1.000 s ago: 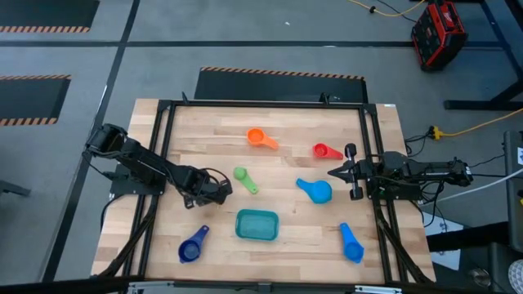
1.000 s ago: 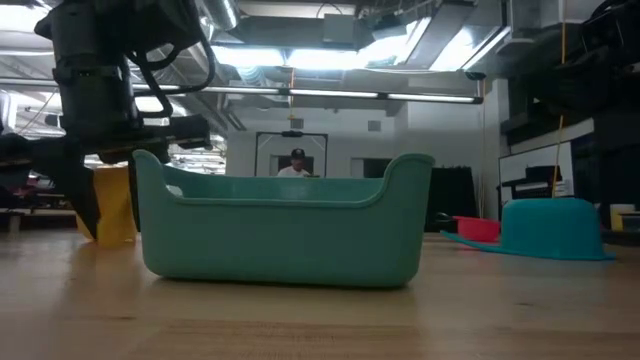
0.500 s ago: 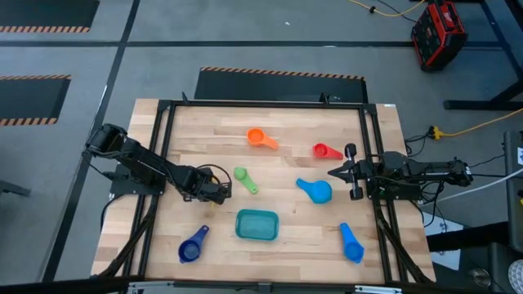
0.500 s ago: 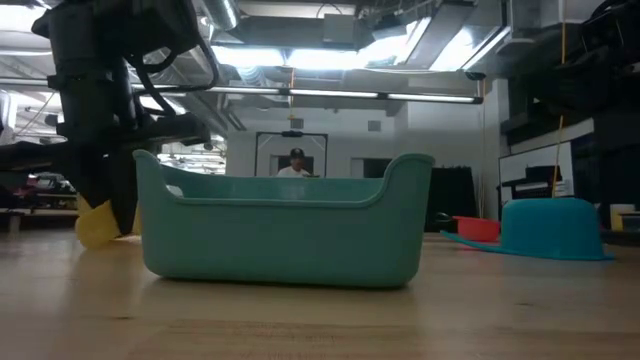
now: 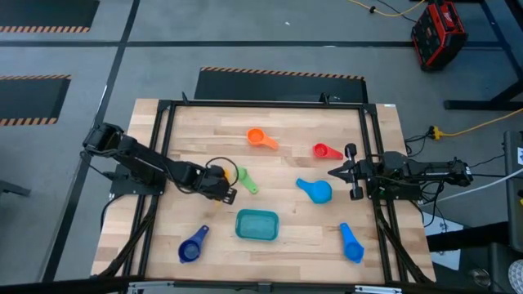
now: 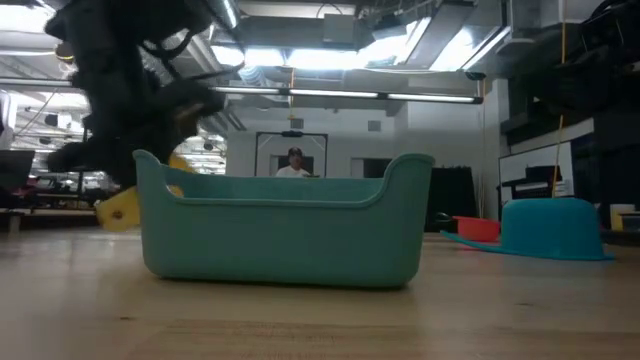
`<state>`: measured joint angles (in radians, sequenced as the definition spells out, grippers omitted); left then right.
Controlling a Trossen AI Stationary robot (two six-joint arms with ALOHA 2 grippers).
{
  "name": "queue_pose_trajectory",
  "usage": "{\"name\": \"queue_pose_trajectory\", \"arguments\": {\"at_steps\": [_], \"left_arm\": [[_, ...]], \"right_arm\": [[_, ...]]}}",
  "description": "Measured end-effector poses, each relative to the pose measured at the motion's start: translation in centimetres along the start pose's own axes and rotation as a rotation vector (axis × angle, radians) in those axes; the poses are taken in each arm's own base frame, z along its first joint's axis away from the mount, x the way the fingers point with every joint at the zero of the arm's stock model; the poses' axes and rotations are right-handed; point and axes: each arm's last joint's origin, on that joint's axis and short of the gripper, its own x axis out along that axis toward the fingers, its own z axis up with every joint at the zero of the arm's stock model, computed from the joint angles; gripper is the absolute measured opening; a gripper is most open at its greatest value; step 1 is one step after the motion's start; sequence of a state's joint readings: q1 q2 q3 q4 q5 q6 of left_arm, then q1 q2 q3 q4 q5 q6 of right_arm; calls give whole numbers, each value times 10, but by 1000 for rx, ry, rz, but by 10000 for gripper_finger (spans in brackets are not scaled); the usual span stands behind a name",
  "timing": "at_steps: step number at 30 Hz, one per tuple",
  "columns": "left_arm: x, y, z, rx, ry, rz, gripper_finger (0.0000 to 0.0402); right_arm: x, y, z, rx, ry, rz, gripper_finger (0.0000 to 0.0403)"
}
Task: Nest measuring cups in basket
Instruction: Prepare the yellow measuring cup
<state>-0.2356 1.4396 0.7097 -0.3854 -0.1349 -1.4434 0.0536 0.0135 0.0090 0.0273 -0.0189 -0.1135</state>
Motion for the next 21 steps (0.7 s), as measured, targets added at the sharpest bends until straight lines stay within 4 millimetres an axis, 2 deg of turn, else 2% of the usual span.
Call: {"name": "queue_pose_trajectory", "arguments": {"at_steps": [4, 10, 17, 21], "left_arm": [[-13, -3, 18, 141, -3, -95, 2], [-39, 2, 51, 305, -2, -229, 2], [-66, 17, 86, 488, 56, -452, 1], [-71, 28, 103, 541, 94, -548, 1]], "right_arm": [[0, 0, 1, 0, -13, -1, 14], [0, 0, 2, 0, -22, -5, 14], [0, -1, 2, 1, -23, -7, 14], [0, -1, 2, 1, -23, -7, 14]]}}
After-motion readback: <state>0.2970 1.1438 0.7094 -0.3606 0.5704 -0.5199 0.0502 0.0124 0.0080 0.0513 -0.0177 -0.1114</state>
